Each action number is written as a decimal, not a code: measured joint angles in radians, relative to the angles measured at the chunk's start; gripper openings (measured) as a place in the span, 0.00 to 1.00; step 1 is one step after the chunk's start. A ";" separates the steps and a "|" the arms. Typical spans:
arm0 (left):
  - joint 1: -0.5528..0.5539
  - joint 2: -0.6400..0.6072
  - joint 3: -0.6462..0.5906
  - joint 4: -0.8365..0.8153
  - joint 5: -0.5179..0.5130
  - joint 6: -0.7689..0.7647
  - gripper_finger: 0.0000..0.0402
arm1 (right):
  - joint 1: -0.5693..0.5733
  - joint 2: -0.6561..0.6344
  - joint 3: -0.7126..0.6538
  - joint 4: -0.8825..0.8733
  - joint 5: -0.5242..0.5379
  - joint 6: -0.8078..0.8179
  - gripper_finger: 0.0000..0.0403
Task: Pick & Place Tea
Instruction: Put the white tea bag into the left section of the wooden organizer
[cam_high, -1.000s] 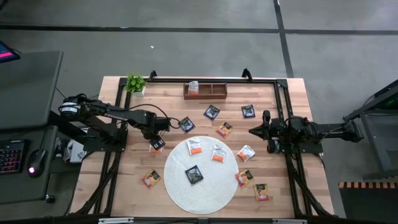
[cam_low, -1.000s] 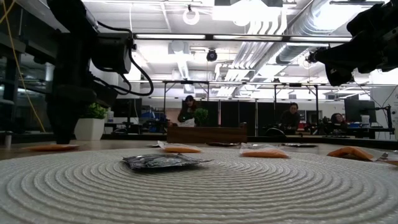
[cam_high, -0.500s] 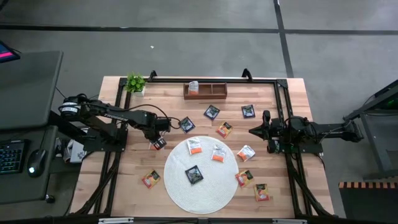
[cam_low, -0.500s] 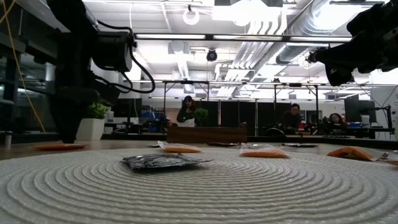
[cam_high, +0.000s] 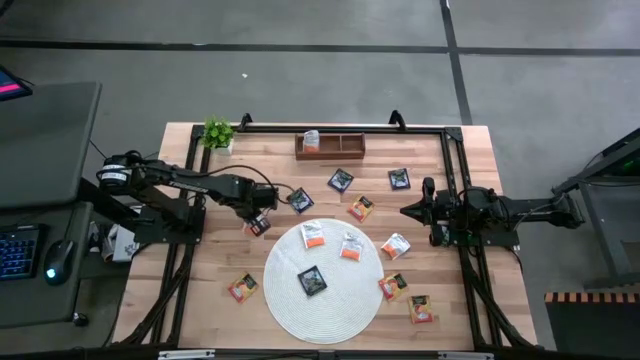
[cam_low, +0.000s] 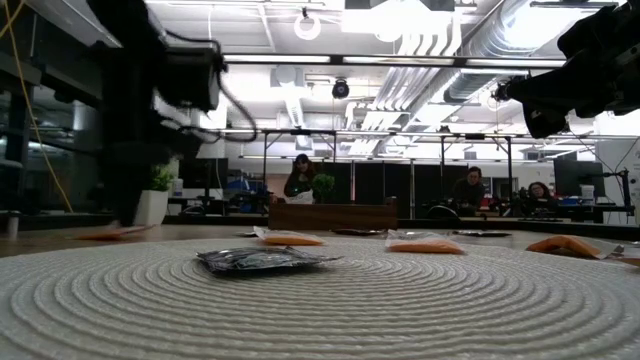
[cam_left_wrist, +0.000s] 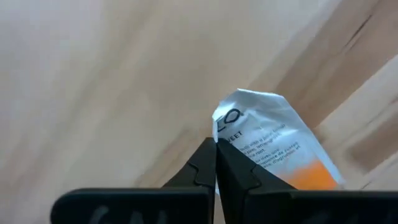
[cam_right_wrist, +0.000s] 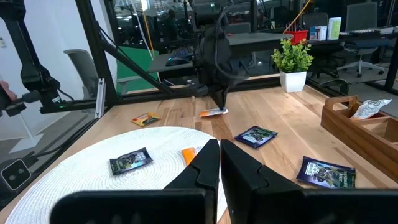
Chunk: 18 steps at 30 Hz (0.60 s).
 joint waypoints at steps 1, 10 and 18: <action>0.000 -0.008 0.018 -0.013 -0.015 0.008 0.00 | 0.000 0.000 0.000 0.000 0.000 0.000 0.03; 0.041 -0.013 0.197 -0.049 -0.058 0.087 0.00 | 0.000 0.000 0.000 0.000 0.000 0.000 0.03; 0.113 0.027 0.363 -0.044 -0.152 0.212 0.00 | 0.000 0.000 0.000 0.000 0.000 0.000 0.03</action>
